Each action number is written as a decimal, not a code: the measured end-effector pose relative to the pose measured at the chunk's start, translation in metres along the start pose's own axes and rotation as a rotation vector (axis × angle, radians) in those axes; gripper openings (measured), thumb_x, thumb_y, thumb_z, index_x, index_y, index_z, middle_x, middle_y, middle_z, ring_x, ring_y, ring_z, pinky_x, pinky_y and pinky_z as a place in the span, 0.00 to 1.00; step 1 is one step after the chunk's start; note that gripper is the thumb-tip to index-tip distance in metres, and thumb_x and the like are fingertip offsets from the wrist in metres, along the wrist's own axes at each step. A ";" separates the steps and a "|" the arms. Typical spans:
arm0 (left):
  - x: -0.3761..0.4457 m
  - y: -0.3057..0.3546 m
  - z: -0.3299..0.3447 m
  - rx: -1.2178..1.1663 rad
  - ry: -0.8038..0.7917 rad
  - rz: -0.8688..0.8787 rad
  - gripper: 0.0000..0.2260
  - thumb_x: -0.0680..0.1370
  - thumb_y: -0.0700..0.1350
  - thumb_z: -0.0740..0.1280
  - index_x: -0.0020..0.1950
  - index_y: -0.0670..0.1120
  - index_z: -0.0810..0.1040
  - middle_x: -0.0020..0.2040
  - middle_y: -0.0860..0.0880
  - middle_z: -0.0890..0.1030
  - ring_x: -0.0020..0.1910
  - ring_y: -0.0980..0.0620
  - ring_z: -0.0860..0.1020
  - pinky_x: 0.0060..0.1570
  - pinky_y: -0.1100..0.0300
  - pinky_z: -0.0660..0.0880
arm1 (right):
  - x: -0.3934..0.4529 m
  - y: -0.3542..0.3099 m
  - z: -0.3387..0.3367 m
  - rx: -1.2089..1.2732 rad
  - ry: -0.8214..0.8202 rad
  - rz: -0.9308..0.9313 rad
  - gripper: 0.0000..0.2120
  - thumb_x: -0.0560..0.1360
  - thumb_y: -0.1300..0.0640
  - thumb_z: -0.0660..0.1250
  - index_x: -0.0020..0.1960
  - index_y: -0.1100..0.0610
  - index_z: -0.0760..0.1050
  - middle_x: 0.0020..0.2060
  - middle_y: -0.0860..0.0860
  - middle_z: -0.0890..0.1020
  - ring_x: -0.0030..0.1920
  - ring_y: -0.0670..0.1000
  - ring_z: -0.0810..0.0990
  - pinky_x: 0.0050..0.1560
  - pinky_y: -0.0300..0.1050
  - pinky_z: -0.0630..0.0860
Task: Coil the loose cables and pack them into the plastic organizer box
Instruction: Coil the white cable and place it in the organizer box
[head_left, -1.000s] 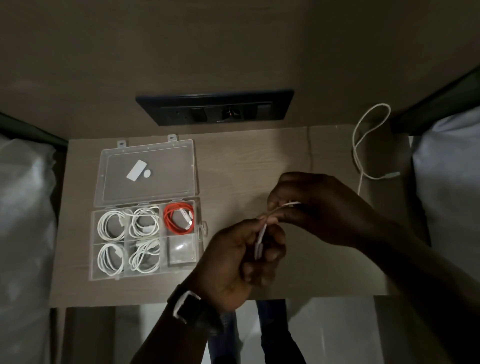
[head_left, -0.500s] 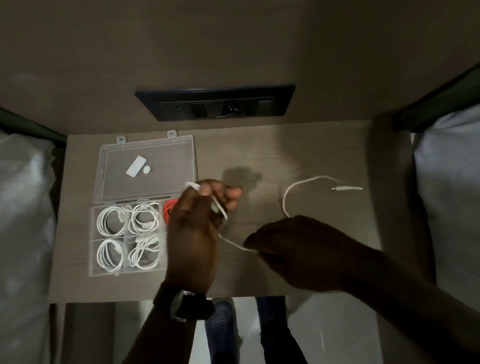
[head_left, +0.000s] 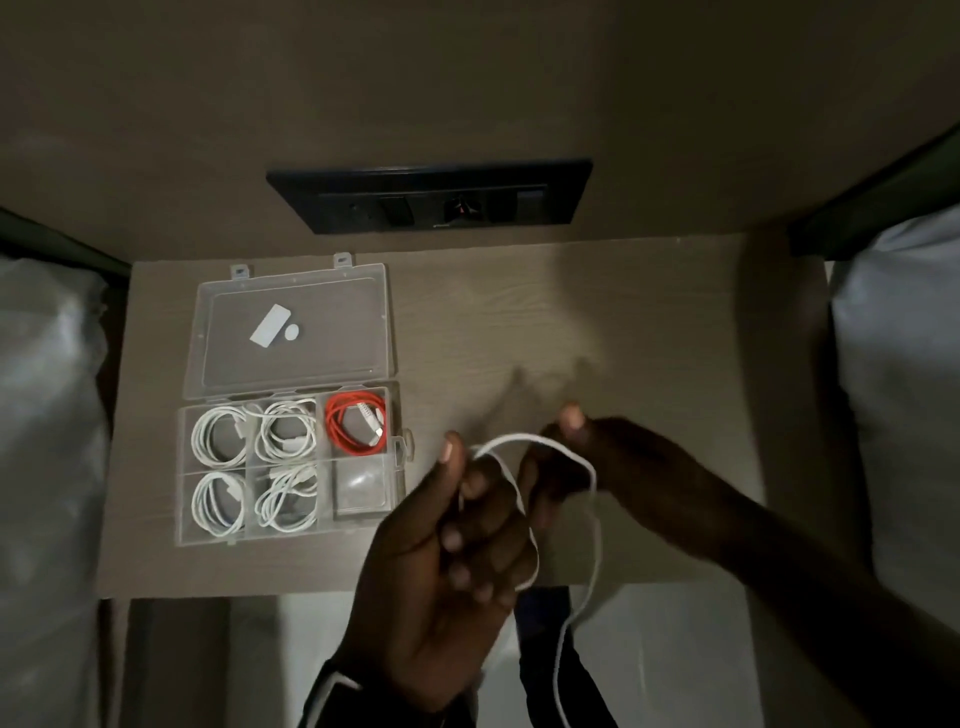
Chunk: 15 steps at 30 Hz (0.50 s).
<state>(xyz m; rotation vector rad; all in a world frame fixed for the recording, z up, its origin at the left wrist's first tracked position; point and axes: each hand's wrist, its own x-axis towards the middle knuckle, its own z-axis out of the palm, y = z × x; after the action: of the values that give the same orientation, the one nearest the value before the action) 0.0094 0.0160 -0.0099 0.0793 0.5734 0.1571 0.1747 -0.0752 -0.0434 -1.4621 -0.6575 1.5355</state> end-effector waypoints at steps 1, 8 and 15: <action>0.002 0.004 0.002 -0.033 0.017 0.034 0.14 0.80 0.54 0.62 0.39 0.46 0.71 0.26 0.53 0.60 0.22 0.56 0.58 0.25 0.63 0.60 | -0.007 0.006 0.006 0.149 -0.008 0.045 0.31 0.78 0.35 0.52 0.45 0.58 0.83 0.35 0.57 0.84 0.39 0.54 0.84 0.45 0.44 0.79; 0.015 -0.002 0.007 -0.288 0.025 0.020 0.12 0.81 0.52 0.57 0.43 0.47 0.72 0.28 0.54 0.69 0.25 0.60 0.60 0.27 0.67 0.61 | -0.015 0.036 0.038 0.242 0.346 0.136 0.16 0.80 0.44 0.59 0.40 0.51 0.77 0.23 0.44 0.70 0.23 0.42 0.66 0.27 0.40 0.64; 0.025 0.024 0.006 -0.080 0.166 0.271 0.13 0.85 0.47 0.54 0.45 0.46 0.74 0.31 0.54 0.70 0.29 0.58 0.69 0.33 0.66 0.69 | -0.031 0.043 0.051 -0.328 0.067 0.143 0.15 0.81 0.41 0.56 0.38 0.41 0.72 0.27 0.45 0.76 0.28 0.44 0.74 0.35 0.46 0.73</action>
<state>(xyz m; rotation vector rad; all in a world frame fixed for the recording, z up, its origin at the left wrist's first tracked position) 0.0303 0.0434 -0.0155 0.0668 0.7198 0.4529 0.1119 -0.1119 -0.0561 -1.8319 -0.8087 1.5298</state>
